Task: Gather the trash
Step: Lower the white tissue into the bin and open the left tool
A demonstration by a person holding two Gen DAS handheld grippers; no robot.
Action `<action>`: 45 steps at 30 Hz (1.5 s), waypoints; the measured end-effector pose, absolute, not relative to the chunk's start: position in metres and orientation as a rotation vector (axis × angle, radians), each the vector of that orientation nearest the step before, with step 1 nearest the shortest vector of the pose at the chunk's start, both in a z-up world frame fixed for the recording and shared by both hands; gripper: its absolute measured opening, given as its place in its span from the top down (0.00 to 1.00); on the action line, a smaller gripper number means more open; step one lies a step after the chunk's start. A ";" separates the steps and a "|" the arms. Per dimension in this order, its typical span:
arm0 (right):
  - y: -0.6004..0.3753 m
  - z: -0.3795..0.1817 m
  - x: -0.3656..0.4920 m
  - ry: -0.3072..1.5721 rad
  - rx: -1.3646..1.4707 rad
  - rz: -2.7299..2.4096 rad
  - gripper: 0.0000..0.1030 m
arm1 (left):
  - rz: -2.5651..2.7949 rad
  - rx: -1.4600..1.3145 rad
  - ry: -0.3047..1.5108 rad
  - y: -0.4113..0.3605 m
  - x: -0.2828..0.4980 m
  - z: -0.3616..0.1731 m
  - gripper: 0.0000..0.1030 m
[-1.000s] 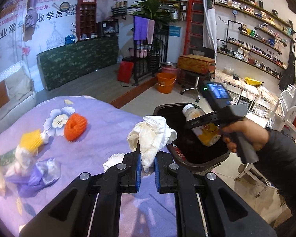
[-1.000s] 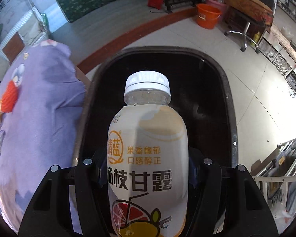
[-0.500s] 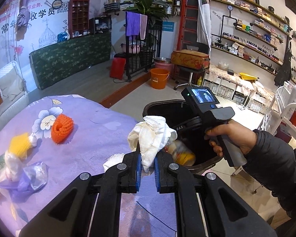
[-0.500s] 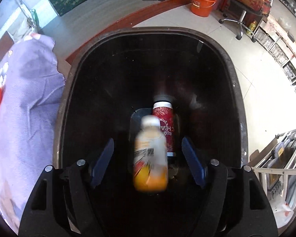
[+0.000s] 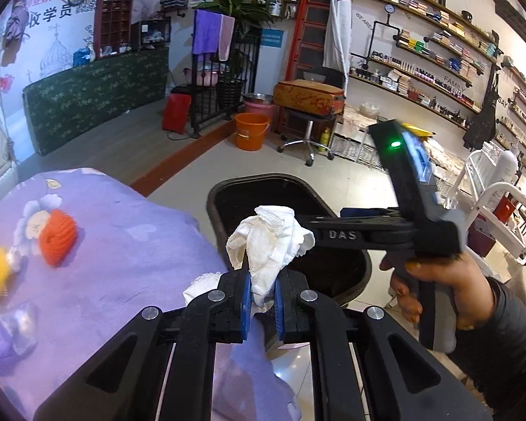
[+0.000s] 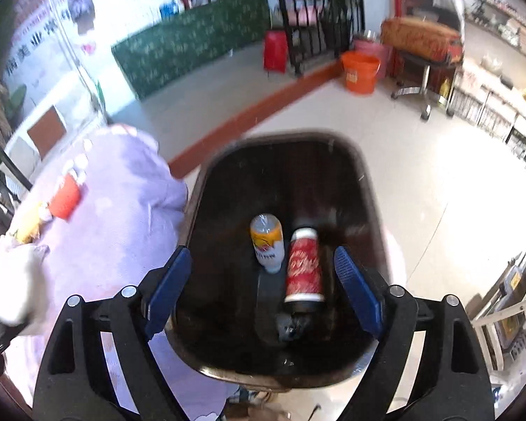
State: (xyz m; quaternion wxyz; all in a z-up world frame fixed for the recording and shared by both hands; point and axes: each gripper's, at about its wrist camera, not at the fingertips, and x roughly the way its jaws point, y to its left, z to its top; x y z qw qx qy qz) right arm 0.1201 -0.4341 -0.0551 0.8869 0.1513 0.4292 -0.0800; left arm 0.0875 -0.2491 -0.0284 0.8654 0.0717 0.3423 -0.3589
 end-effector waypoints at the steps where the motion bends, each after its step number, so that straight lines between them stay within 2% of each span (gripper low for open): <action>1: -0.439 -0.050 0.115 0.860 0.312 -0.185 0.19 | -0.763 0.146 0.724 -0.253 0.089 -0.029 0.90; 4: -0.451 -0.034 0.089 0.762 0.325 -0.243 0.12 | -0.808 0.120 0.759 -0.268 0.097 -0.032 0.90; 10: -0.482 -0.018 0.049 0.663 0.407 -0.353 0.11 | -0.858 0.089 0.835 -0.299 0.115 -0.045 0.90; 25: -0.518 -0.029 0.028 0.660 0.487 -0.461 0.11 | -0.859 0.180 0.930 -0.345 0.118 -0.073 0.90; 27: -0.515 -0.029 0.027 0.657 0.485 -0.461 0.11 | -0.870 0.182 0.941 -0.347 0.120 -0.075 0.81; 28: -0.514 -0.028 0.028 0.659 0.486 -0.459 0.11 | -0.875 0.182 0.944 -0.349 0.122 -0.076 0.66; 29: -0.514 -0.029 0.028 0.661 0.486 -0.460 0.11 | -0.877 0.180 0.938 -0.348 0.120 -0.075 0.45; 30: -0.513 -0.030 0.028 0.663 0.487 -0.461 0.11 | -0.880 0.174 0.926 -0.346 0.118 -0.074 0.37; 33: -0.513 -0.032 0.028 0.669 0.495 -0.459 0.11 | -0.924 0.174 0.885 -0.345 0.111 -0.069 0.26; 35: -0.515 -0.032 0.028 0.666 0.507 -0.461 0.10 | -0.933 0.199 0.840 -0.344 0.102 -0.064 0.13; 38: -0.516 -0.031 0.028 0.657 0.518 -0.463 0.09 | -0.923 0.209 0.778 -0.338 0.092 -0.054 0.06; 45: -0.513 -0.031 0.032 0.652 0.523 -0.449 0.08 | -0.872 0.205 0.731 -0.317 0.084 -0.043 0.06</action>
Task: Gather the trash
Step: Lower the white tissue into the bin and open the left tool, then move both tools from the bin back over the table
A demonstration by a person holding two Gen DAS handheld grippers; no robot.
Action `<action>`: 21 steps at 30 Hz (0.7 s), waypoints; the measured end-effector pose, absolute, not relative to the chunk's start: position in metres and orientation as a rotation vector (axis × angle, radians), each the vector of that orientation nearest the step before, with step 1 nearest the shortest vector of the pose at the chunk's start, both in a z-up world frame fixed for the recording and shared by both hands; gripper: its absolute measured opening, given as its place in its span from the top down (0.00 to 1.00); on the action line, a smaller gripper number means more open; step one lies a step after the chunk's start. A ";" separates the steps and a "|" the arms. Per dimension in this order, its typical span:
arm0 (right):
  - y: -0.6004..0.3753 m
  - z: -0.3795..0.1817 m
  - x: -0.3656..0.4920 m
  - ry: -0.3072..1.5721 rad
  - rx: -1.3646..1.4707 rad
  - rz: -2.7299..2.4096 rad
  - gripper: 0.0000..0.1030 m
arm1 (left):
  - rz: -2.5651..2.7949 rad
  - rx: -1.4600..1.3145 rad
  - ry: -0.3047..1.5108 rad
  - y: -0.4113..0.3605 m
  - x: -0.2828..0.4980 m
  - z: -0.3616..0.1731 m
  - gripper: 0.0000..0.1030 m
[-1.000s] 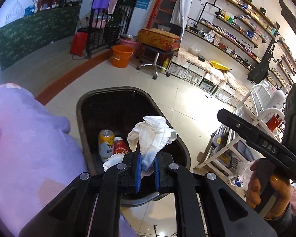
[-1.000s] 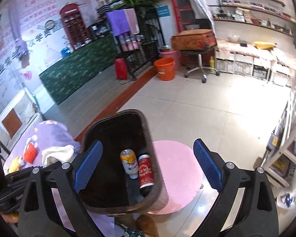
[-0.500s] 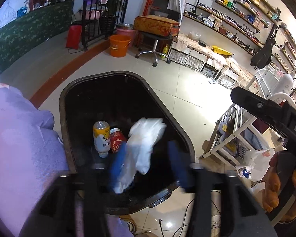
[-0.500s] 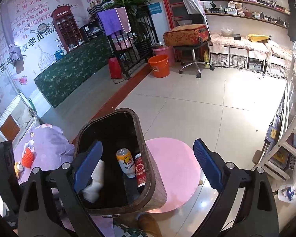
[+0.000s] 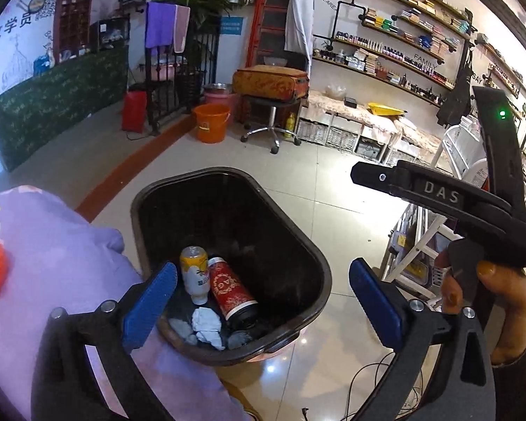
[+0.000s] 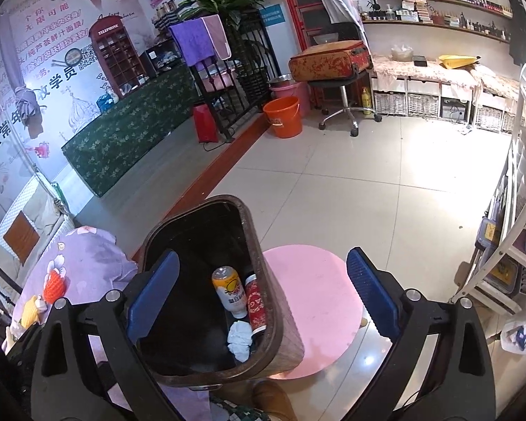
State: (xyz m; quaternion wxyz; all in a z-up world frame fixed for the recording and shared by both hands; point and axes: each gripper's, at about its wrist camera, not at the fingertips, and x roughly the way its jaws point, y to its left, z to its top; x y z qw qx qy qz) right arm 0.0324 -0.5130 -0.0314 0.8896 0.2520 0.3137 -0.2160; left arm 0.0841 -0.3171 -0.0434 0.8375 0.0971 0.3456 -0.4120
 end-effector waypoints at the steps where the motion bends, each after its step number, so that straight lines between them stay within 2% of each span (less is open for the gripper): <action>1: -0.512 -0.032 0.034 0.654 0.525 -0.443 0.08 | -0.863 0.201 0.728 -0.312 0.084 -0.041 0.06; 21: -0.423 -0.025 0.083 0.702 0.402 -0.187 0.08 | -0.578 0.164 0.662 -0.204 0.077 -0.032 0.06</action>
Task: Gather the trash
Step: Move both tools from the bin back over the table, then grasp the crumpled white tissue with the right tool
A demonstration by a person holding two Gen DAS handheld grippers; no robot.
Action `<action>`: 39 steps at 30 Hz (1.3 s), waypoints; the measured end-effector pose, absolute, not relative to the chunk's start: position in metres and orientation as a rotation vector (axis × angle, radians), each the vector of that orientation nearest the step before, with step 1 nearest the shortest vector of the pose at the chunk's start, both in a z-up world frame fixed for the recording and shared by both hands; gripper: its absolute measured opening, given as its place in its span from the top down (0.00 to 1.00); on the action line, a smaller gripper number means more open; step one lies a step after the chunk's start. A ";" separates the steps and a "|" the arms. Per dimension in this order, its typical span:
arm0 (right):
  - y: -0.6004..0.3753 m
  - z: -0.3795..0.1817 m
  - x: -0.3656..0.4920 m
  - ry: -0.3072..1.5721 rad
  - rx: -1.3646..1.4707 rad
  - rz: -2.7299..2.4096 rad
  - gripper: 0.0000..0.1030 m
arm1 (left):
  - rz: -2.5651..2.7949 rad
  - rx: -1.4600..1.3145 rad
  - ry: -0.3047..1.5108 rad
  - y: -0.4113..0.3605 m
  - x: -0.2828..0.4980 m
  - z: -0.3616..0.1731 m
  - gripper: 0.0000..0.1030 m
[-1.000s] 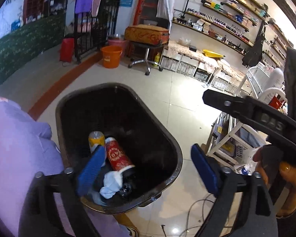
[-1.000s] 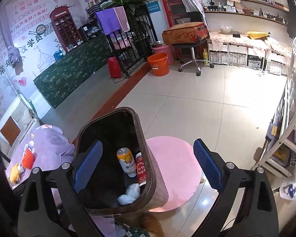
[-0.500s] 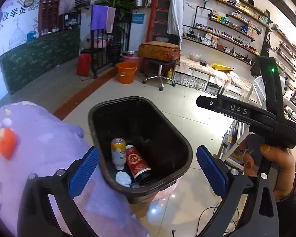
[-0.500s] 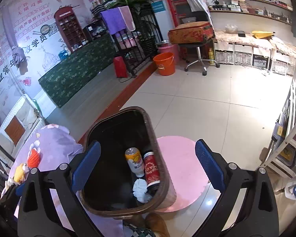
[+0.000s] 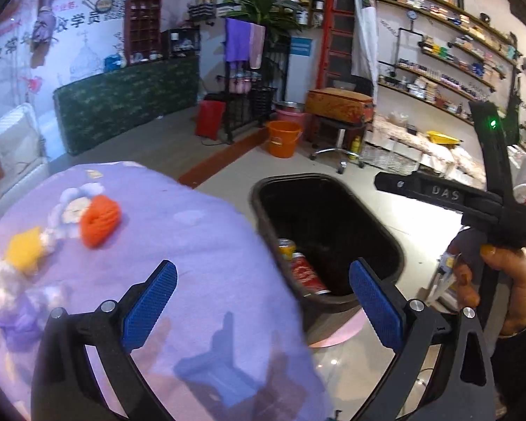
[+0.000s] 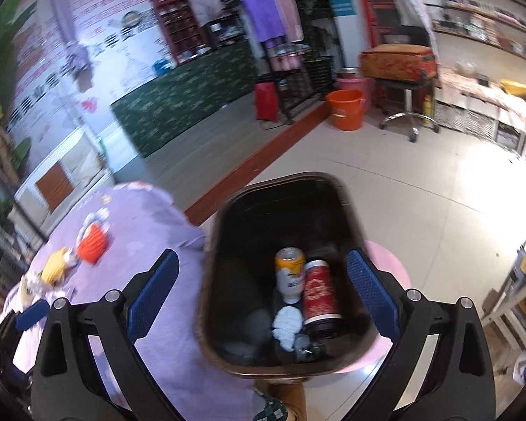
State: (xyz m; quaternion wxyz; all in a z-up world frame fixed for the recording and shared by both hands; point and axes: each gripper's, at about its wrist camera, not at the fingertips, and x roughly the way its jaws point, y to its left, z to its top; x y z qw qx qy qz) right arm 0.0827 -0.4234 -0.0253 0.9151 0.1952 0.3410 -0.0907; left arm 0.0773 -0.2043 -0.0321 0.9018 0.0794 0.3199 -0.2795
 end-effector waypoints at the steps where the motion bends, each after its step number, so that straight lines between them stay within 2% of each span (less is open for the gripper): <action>1: -0.416 -0.025 0.086 0.705 0.391 -0.164 0.07 | -0.554 0.165 0.663 -0.197 0.077 -0.033 0.06; 22: -0.192 -0.023 0.140 0.801 0.099 0.374 0.07 | -0.051 -0.021 0.696 0.004 0.058 -0.044 0.06; 36: -0.073 -0.030 0.165 0.856 -0.135 0.618 0.08 | 0.113 -0.106 0.734 0.087 0.049 -0.056 0.06; 39: -0.060 -0.029 0.176 0.855 -0.142 0.622 0.11 | 0.125 -0.109 0.736 0.093 0.048 -0.056 0.06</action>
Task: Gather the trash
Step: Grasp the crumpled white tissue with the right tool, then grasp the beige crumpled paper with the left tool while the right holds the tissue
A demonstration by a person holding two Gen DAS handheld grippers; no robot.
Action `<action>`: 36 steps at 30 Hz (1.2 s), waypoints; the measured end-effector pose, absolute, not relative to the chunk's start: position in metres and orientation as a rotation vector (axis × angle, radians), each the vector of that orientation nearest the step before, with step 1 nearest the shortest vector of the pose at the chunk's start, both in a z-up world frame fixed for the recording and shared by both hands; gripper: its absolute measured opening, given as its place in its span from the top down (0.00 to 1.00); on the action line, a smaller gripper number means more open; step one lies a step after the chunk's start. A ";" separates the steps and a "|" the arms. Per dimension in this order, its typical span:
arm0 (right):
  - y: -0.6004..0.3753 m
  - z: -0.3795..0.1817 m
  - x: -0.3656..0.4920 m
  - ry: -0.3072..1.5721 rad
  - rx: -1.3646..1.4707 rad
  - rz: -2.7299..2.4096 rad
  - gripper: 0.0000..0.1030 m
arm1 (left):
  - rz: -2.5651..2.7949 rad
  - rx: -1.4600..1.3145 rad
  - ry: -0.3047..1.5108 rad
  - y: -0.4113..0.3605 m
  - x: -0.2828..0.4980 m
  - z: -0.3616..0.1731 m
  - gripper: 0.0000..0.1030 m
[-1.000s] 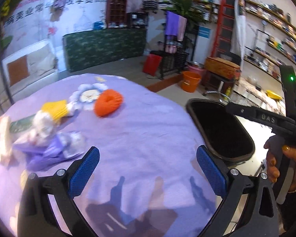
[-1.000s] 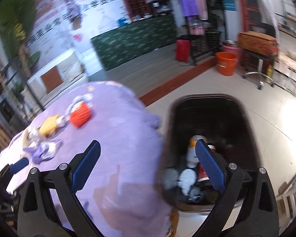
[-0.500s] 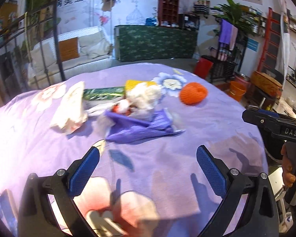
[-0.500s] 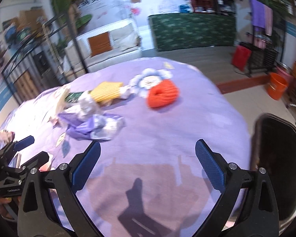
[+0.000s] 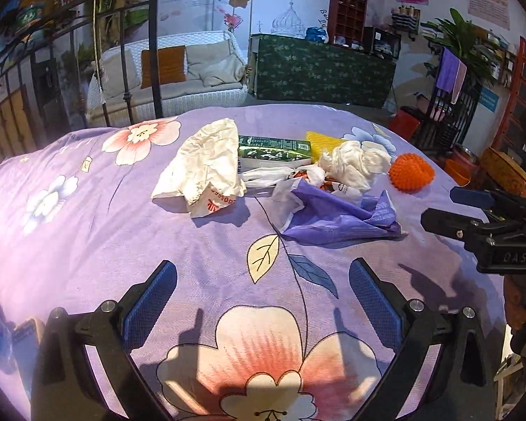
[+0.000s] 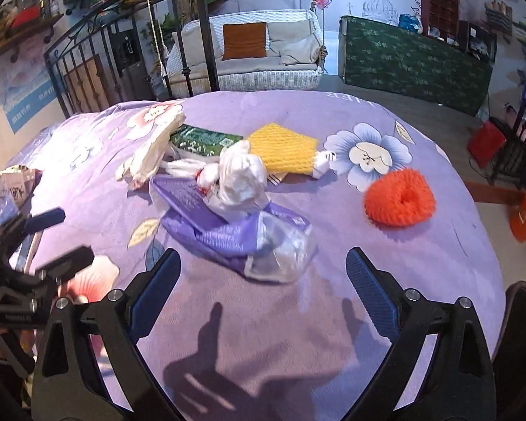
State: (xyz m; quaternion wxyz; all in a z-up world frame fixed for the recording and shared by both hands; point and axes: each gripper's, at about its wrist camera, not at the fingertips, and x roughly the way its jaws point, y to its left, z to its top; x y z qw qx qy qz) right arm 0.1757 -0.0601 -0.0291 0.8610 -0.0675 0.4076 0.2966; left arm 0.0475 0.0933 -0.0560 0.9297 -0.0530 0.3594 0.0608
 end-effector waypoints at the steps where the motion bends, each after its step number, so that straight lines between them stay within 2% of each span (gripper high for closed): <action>1: -0.057 -0.029 0.181 0.866 -0.119 0.633 0.12 | 0.128 -0.110 0.737 0.095 0.047 -0.056 0.06; 5: -0.038 -0.024 0.203 0.883 -0.065 0.645 0.16 | 0.140 -0.130 0.744 0.105 0.048 -0.057 0.06; 10: -0.015 -0.032 0.227 0.923 -0.037 0.646 0.30 | 0.151 -0.146 0.752 0.114 0.054 -0.058 0.06; 11: -0.010 -0.037 0.232 0.937 -0.031 0.648 0.37 | 0.155 -0.146 0.753 0.116 0.055 -0.058 0.06; 12: -0.006 -0.040 0.234 0.951 -0.029 0.647 0.53 | 0.158 -0.149 0.754 0.118 0.057 -0.059 0.06; 13: -0.004 -0.044 0.236 0.961 -0.027 0.647 0.73 | 0.161 -0.153 0.755 0.120 0.058 -0.059 0.06; 14: -0.002 -0.047 0.238 0.971 -0.019 0.649 0.75 | 0.166 -0.158 0.757 0.122 0.060 -0.059 0.06; 24: -0.030 -0.020 0.221 0.890 0.048 0.646 0.77 | 0.201 -0.122 0.760 0.137 0.089 -0.058 0.06; 28: -0.041 -0.015 0.214 0.882 0.054 0.636 0.77 | 0.211 -0.112 0.774 0.141 0.107 -0.060 0.11; 36: -0.057 -0.020 0.197 0.887 0.072 0.632 0.77 | 0.219 -0.188 0.746 0.146 0.138 -0.053 0.14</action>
